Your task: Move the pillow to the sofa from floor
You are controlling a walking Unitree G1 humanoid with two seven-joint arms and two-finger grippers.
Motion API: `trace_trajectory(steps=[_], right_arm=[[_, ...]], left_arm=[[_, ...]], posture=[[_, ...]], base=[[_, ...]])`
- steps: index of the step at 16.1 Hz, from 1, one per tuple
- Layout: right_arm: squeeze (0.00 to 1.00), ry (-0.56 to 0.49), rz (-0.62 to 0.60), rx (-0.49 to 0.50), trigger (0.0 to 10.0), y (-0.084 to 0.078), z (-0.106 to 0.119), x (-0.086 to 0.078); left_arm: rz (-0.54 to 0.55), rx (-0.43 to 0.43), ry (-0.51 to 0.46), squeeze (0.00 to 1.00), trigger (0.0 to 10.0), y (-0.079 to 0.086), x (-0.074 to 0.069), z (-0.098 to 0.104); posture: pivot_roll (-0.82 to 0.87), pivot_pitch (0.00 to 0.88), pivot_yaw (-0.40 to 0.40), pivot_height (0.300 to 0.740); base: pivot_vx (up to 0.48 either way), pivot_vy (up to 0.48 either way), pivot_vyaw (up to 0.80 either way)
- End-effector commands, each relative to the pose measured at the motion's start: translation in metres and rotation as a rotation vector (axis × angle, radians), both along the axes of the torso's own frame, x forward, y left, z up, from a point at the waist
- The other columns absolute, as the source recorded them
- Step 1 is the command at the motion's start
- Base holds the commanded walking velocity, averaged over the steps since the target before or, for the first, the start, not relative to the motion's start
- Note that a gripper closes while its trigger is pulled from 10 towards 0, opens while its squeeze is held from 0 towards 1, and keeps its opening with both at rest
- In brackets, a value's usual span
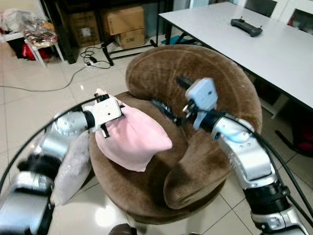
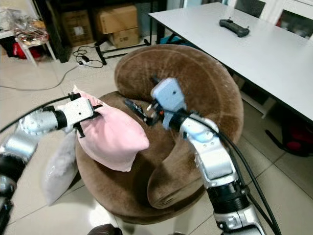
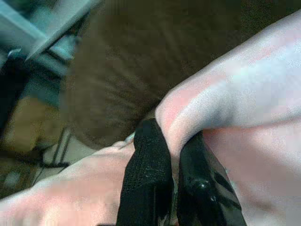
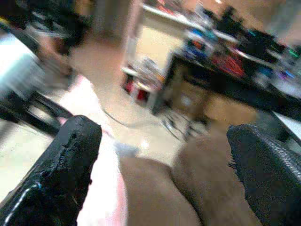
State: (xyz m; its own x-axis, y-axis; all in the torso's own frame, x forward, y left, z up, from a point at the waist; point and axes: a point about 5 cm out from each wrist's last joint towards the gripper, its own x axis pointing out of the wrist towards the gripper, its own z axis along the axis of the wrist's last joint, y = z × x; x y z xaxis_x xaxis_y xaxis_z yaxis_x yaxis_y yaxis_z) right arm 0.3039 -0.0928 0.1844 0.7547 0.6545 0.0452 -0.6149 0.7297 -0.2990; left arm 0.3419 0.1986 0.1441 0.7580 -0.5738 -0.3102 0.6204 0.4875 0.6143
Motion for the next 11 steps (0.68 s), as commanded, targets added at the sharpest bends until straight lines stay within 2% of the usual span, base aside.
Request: trace_trajectory(steps=[1,2,3,4,5,6,7,9,11], right_arm=[[1.0,0.054,-0.177,0.024,10.0,-0.016,-0.012,0.004],[1.0,0.118,-0.34,0.117,10.0,-0.03,-0.022,0.004],[1.0,0.151,-0.404,0.156,10.0,-0.036,-0.026,0.003],[0.0,0.202,-0.497,0.208,10.0,-0.046,-0.035,-0.001],[0.0,0.229,-0.569,0.231,10.0,-0.055,-0.046,-0.01],[0.0,0.247,-0.651,0.221,10.0,-0.065,-0.059,-0.023],[0.0,0.282,-0.685,0.221,10.0,-0.071,-0.069,-0.033],[0.0,0.319,-0.701,0.216,10.0,-0.071,-0.074,-0.041],[0.0,0.322,-0.675,0.242,10.0,-0.067,-0.07,-0.038]], left_arm=[[0.079,-0.156,-0.099,0.0,10.0,-0.001,-0.001,0.018],[0.165,-0.242,-0.138,0.0,10.0,0.002,-0.012,0.018],[0.202,-0.281,-0.163,0.0,10.0,0.003,-0.016,0.018],[0.255,-0.334,-0.206,0.0,10.0,0.005,-0.025,0.017],[0.32,-0.348,-0.239,0.0,10.0,0.008,-0.038,0.011],[0.431,-0.369,-0.246,0.0,10.0,0.013,-0.054,-0.001],[0.495,-0.374,-0.237,0.0,10.0,0.014,-0.067,-0.007],[0.563,-0.384,-0.201,0.0,10.0,0.009,-0.081,-0.014],[0.586,-0.398,-0.194,0.0,10.0,0.004,-0.082,-0.015]], posture=[[0.0,0.0,-0.008,0.74],[0.0,0.0,-0.007,0.74],[0.0,0.0,-0.005,0.74],[0.0,0.0,-0.003,0.74],[0.0,0.0,-0.009,0.74],[0.01,0.0,-0.011,0.74],[0.01,0.0,-0.023,0.74],[0.02,0.0,-0.03,0.74],[0.02,0.0,-0.03,0.74]], base=[[0.0,0.0,0.0],[0.0,0.0,0.0],[0.0,0.0,0.0],[0.0,0.0,0.0],[0.0,0.0,0.0],[0.0,0.0,0.0],[0.0,0.0,0.0],[0.0,0.371,0.0],[0.0,0.452,0.0]])
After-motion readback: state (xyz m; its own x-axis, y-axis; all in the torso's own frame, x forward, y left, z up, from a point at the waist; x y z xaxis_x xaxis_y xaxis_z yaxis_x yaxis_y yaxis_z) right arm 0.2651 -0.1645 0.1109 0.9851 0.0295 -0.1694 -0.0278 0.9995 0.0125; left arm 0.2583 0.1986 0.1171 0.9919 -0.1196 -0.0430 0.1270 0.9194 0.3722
